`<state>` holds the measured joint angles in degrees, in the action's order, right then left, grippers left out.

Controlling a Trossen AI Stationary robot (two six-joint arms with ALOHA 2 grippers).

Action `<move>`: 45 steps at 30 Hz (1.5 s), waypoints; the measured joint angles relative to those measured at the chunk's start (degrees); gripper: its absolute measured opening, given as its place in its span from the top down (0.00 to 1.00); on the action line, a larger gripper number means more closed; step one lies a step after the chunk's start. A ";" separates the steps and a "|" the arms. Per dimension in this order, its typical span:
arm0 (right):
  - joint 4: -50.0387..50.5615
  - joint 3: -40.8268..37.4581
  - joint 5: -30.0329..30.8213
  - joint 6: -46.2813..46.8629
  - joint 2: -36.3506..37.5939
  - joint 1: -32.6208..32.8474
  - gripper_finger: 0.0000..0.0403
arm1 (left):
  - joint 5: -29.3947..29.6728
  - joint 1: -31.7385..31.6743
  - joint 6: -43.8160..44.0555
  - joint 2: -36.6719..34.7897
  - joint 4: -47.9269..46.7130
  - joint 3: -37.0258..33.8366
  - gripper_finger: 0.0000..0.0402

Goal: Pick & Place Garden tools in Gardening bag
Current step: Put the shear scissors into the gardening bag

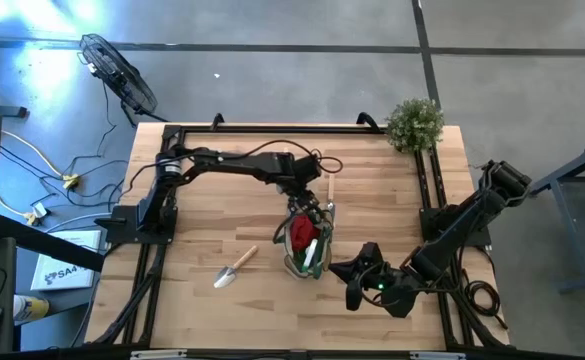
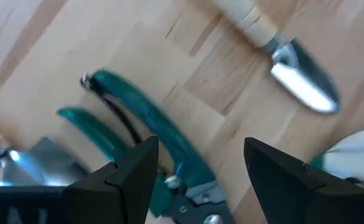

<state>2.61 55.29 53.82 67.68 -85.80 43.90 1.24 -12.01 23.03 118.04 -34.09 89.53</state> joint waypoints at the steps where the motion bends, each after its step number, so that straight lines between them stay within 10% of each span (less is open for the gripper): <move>1: -0.02 0.00 0.00 0.00 0.00 -0.02 0.99 | 0.62 -0.04 0.00 0.02 -0.26 -0.08 0.43; 45: -1.97 -0.04 -1.83 0.88 -3.80 -0.02 0.99 | 3.92 0.02 -0.24 5.08 2.08 0.21 0.43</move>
<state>0.64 55.24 51.99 68.56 -89.60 43.88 5.16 -11.99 22.79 123.12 -32.00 89.74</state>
